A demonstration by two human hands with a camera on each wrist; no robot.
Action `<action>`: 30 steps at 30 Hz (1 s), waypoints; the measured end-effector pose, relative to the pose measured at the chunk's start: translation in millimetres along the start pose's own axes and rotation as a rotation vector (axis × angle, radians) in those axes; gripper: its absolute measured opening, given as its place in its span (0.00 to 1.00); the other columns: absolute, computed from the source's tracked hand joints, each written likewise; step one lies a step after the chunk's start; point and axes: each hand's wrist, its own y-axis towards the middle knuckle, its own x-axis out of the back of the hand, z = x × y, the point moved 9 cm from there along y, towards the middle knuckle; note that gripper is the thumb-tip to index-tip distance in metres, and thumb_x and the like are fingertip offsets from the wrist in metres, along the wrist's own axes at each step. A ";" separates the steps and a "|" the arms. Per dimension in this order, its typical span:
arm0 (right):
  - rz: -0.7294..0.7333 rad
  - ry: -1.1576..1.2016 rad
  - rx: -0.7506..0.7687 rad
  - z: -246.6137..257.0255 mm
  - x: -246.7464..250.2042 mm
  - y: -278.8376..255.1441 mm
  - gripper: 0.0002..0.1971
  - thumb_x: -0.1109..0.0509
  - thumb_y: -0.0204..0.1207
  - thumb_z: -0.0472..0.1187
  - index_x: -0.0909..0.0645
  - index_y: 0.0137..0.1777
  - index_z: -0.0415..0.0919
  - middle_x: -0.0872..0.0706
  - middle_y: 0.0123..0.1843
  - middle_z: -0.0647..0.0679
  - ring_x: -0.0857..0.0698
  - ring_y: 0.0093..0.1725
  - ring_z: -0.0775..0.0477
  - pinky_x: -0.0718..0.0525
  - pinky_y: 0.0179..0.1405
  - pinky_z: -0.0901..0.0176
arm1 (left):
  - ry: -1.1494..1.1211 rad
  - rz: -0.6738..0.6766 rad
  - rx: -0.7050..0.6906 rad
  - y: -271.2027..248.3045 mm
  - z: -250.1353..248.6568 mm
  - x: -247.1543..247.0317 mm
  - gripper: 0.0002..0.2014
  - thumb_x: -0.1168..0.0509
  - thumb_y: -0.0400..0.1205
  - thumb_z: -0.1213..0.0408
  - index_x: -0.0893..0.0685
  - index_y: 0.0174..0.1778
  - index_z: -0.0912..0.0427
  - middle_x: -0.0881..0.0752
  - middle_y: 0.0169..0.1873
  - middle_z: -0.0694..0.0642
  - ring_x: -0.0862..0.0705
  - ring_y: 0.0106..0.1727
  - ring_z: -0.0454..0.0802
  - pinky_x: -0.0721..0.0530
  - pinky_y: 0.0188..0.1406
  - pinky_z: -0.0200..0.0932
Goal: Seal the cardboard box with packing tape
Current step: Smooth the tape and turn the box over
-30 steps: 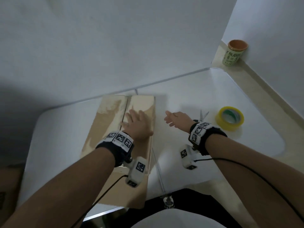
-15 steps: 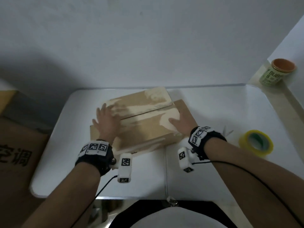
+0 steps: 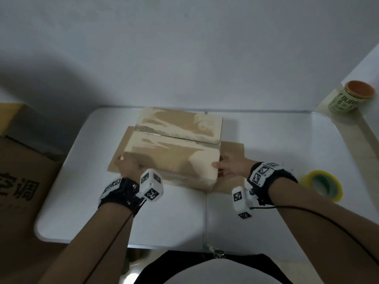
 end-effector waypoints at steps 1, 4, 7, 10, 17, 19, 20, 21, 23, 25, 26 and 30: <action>0.019 -0.005 0.007 0.1 -4.3 -1.5 0.37 0.22 0.67 0.56 0.30 0.71 0.38 0.14 0.62 0.39 0.12 0.57 0.36 0.16 0.62 0.37 | 0.007 -0.053 -0.023 -0.7 -3.6 -3.8 0.25 0.52 0.90 0.57 0.40 0.82 0.62 0.28 0.75 0.64 0.25 0.71 0.62 0.27 0.68 0.51; 0.067 -0.093 0.085 11.3 -9.1 -4.4 0.40 0.20 0.59 0.63 0.22 0.66 0.39 0.12 0.59 0.38 0.12 0.57 0.34 0.16 0.60 0.35 | -0.057 -0.026 -0.021 0.9 0.5 -32.6 0.28 0.53 0.89 0.52 0.46 0.83 0.62 0.29 0.74 0.59 0.26 0.73 0.59 0.29 0.74 0.57; 0.090 -0.344 0.146 33.8 -14.6 -21.0 0.20 0.27 0.71 0.58 0.16 0.50 0.42 0.10 0.42 0.52 0.12 0.41 0.51 0.14 0.46 0.61 | -0.053 0.207 -0.036 -4.7 2.3 -84.3 0.27 0.54 0.90 0.54 0.49 0.85 0.56 0.30 0.77 0.58 0.25 0.74 0.61 0.23 0.69 0.58; 0.062 -0.460 0.174 37.0 -15.1 -19.5 0.16 0.32 0.78 0.54 0.16 0.44 0.40 0.16 0.33 0.53 0.21 0.30 0.55 0.24 0.29 0.71 | -0.054 0.286 -0.073 -18.0 -3.7 -112.5 0.28 0.56 0.90 0.55 0.56 0.86 0.52 0.38 0.82 0.58 0.32 0.79 0.60 0.29 0.75 0.60; -0.497 -0.378 0.096 25.5 78.3 -21.5 0.18 0.41 0.84 0.49 0.19 0.60 0.36 0.14 0.61 0.39 0.15 0.57 0.39 0.19 0.59 0.53 | 0.005 0.072 -0.095 18.1 -14.3 -74.4 0.50 0.33 0.81 0.49 0.65 0.84 0.57 0.59 0.85 0.51 0.45 0.84 0.52 0.44 0.82 0.55; -0.632 -0.304 0.109 33.2 97.7 -20.2 0.16 0.40 0.84 0.46 0.23 0.66 0.39 0.17 0.65 0.39 0.16 0.61 0.39 0.21 0.59 0.54 | 0.075 0.086 -0.115 25.5 -25.8 -76.1 0.43 0.38 0.85 0.54 0.62 0.84 0.62 0.52 0.85 0.56 0.43 0.84 0.54 0.43 0.81 0.47; -0.640 -0.279 0.119 39.8 101.3 -17.3 0.18 0.40 0.83 0.45 0.28 0.70 0.39 0.20 0.69 0.39 0.18 0.64 0.38 0.23 0.61 0.54 | 0.112 0.120 -0.121 28.3 -28.1 -81.6 0.39 0.41 0.87 0.56 0.61 0.85 0.61 0.43 0.84 0.59 0.37 0.81 0.57 0.39 0.78 0.46; -0.623 -0.272 0.126 48.0 101.3 -13.5 0.21 0.39 0.83 0.44 0.33 0.74 0.39 0.24 0.73 0.38 0.21 0.67 0.38 0.25 0.64 0.54 | 0.144 0.151 -0.107 24.5 -30.4 -85.7 0.37 0.44 0.88 0.56 0.61 0.85 0.60 0.36 0.81 0.62 0.32 0.78 0.61 0.34 0.76 0.49; -0.553 -0.273 0.125 61.2 96.2 -1.6 0.30 0.38 0.83 0.43 0.44 0.81 0.38 0.36 0.81 0.40 0.29 0.76 0.39 0.30 0.71 0.55 | 0.186 0.174 -0.100 17.3 -32.4 -90.6 0.35 0.48 0.89 0.56 0.64 0.85 0.57 0.32 0.79 0.63 0.29 0.76 0.64 0.31 0.73 0.52; -0.487 -0.311 0.100 66.2 94.8 10.8 0.34 0.38 0.82 0.44 0.49 0.83 0.37 0.45 0.84 0.41 0.36 0.80 0.40 0.35 0.75 0.54 | 0.154 0.192 -0.073 11.6 -29.5 -94.2 0.35 0.49 0.90 0.57 0.66 0.84 0.54 0.34 0.80 0.60 0.31 0.77 0.62 0.32 0.74 0.53; -0.492 -0.336 0.084 66.3 98.5 13.7 0.32 0.38 0.82 0.45 0.46 0.82 0.36 0.43 0.83 0.39 0.35 0.80 0.40 0.35 0.75 0.54 | 0.120 0.195 -0.064 10.7 -28.1 -95.9 0.34 0.49 0.90 0.57 0.66 0.84 0.53 0.35 0.80 0.59 0.32 0.77 0.60 0.32 0.75 0.54; -0.647 -0.484 0.028 64.0 113.6 -4.8 0.22 0.44 0.83 0.55 0.21 0.42 0.35 0.19 0.47 0.35 0.19 0.47 0.38 0.24 0.46 0.55 | 0.120 0.201 -0.097 15.0 -27.8 -98.9 0.32 0.49 0.89 0.60 0.59 0.86 0.50 0.33 0.80 0.57 0.29 0.76 0.60 0.30 0.75 0.56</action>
